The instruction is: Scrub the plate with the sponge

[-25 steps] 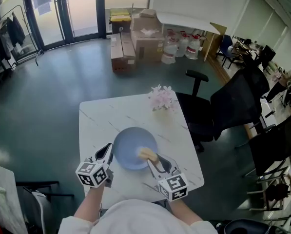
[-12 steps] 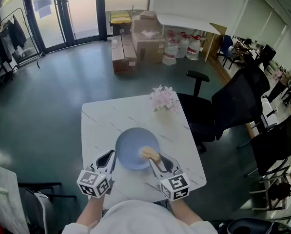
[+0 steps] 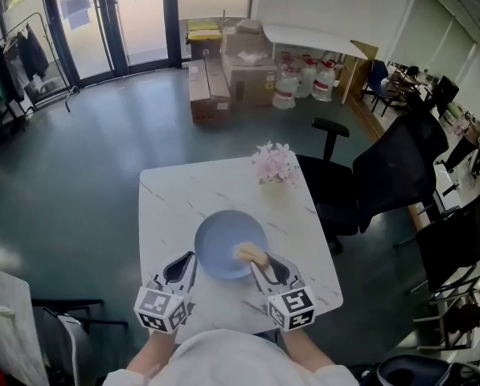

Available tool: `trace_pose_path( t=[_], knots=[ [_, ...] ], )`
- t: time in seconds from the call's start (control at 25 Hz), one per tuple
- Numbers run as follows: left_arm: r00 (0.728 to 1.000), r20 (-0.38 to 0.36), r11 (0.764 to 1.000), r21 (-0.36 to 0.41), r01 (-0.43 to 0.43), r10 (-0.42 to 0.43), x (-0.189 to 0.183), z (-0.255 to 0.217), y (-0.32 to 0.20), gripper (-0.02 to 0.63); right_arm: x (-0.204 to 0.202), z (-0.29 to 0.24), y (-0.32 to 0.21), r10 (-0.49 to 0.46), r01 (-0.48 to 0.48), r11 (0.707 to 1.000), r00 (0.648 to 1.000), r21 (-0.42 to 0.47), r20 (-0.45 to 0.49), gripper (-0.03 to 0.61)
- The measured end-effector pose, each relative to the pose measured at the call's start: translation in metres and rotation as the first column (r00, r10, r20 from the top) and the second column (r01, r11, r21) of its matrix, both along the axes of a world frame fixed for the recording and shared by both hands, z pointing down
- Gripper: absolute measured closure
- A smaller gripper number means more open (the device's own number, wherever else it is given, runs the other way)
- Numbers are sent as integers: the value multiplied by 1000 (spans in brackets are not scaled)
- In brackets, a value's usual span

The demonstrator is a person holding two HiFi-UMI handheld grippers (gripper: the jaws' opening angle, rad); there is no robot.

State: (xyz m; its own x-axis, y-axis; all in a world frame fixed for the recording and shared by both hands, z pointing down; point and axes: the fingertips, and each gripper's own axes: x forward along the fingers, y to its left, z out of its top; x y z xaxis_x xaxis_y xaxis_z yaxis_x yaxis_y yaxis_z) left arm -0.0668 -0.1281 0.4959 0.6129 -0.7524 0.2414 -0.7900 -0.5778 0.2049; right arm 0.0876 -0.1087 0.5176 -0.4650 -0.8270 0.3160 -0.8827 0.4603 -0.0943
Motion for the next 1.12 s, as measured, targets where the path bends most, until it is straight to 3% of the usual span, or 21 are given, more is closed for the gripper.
trace_pose_path(
  t=[0.4, 1.12],
  knots=[
    [1000, -23, 1000, 10, -14, 14, 5, -4, 8, 575, 3, 0, 2, 16, -14, 1000, 998, 27, -56, 437],
    [999, -30, 1000, 6, -20, 20, 7, -7, 7, 575, 8, -2, 3, 24, -23, 999, 997, 22, -68, 437]
  ],
)
